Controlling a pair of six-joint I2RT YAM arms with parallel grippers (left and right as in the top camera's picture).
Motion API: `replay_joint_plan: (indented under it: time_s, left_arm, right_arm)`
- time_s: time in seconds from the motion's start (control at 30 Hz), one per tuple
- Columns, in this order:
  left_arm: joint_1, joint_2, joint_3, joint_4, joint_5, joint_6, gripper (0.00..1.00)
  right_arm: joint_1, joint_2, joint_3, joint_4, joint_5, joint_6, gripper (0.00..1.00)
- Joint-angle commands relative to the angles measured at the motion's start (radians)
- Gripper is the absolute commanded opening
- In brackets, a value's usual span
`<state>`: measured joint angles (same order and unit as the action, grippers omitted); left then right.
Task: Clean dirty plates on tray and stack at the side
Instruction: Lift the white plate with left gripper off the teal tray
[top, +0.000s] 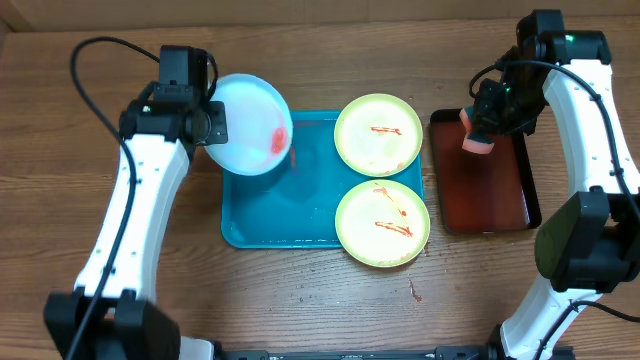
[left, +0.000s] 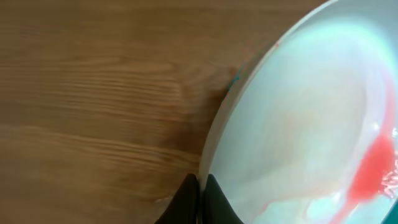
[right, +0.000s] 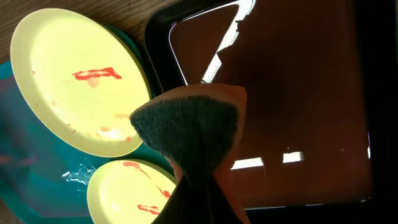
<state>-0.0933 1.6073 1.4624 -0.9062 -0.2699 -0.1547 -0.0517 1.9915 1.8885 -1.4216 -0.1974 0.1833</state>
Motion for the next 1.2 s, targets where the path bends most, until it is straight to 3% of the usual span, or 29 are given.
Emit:
replay_joint_plan:
  time_s: [0.0,0.4,0.73,1.17]
  left_arm:
    - [-0.048,-0.026,0.021,-0.01,-0.24,-0.062,0.04]
    - [-0.315,-0.026,0.019,-0.091,-0.723,-0.195,0.04]
    - [-0.556,-0.026,0.019,-0.079,-1.2,-0.201,0.04]
    - [-0.595,-0.026,0.019,-0.027,-1.293,-0.182,0.04]
  right_arm:
    - [-0.002,-0.025,-0.005,0.006,0.007,0.002,0.04]
    - [-0.002,-0.025,-0.005,0.002,0.015,0.002,0.04]
    - [-0.002,-0.025,-0.005,-0.002,0.021,0.002,0.04]
    - [-0.002,-0.025,-0.005,-0.002,0.021,0.003,0.04]
